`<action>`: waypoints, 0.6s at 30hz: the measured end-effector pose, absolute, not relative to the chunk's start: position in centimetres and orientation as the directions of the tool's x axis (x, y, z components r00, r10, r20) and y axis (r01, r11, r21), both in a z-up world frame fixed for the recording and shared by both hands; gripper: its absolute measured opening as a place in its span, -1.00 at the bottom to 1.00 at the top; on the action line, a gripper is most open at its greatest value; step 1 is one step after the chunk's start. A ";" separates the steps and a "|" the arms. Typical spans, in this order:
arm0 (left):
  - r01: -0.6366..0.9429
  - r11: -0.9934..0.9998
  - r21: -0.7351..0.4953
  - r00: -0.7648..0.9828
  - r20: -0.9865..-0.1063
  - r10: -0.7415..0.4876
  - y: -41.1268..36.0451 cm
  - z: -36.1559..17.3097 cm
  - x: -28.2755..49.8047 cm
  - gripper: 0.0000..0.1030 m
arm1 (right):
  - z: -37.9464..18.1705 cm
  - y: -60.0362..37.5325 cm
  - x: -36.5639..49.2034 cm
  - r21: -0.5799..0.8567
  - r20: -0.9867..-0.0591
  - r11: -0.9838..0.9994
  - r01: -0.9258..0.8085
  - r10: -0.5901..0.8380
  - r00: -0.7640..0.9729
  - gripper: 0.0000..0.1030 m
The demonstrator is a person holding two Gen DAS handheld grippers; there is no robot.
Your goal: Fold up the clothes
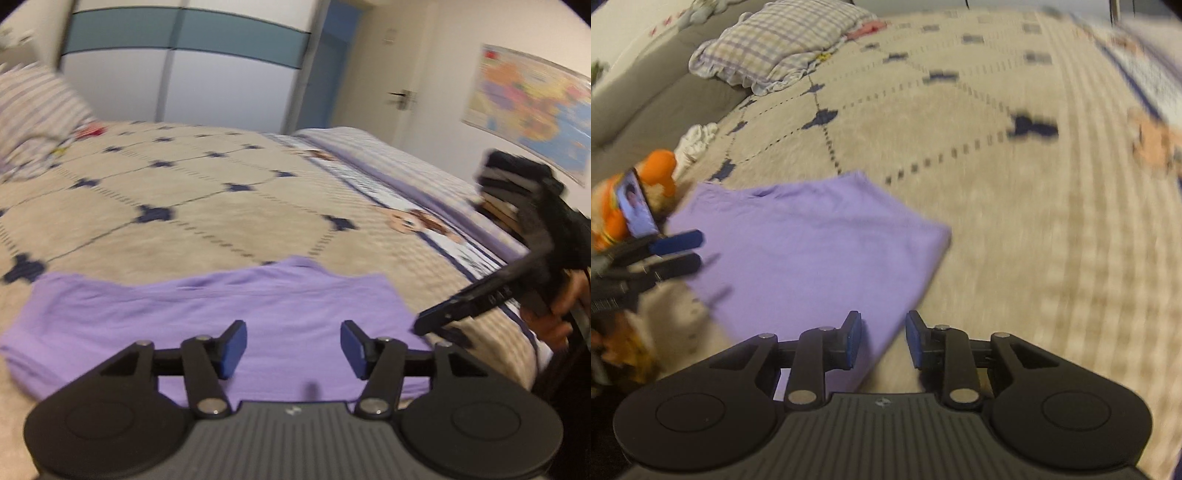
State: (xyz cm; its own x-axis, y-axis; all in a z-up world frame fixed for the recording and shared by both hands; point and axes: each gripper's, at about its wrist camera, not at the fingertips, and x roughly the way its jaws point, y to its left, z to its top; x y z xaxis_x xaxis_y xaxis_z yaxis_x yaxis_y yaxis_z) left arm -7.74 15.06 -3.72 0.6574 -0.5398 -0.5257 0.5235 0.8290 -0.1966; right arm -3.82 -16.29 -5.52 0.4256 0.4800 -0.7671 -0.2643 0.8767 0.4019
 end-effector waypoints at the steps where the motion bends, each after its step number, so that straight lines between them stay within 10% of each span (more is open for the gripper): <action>1: 0.548 0.815 -0.187 0.647 -0.524 -0.555 14.5 -3.7 -8.0 0.25 | -5.7 -16.8 -4.1 0.447 -0.761 0.861 -0.243 0.509 0.402 -0.43; 13: 0.800 0.599 -0.034 0.491 -0.536 -0.687 7.4 -4.4 -11.5 0.37 | -7.9 -18.4 -5.4 0.729 -0.639 0.677 -0.098 0.726 0.255 -0.43; 18: 0.819 0.554 0.149 0.539 -0.528 -0.656 4.1 -5.0 -13.7 0.36 | -7.2 -17.8 -4.8 0.780 -0.583 0.619 -0.098 0.774 0.247 -0.78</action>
State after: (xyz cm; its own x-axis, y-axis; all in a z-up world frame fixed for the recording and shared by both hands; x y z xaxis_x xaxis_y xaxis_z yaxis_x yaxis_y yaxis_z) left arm -13.67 4.11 -5.01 0.5393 -0.6560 -0.5281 0.8192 0.5539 0.1485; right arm -4.79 -17.80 -7.22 0.2475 0.7740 -0.5829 -0.0982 0.6185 0.7796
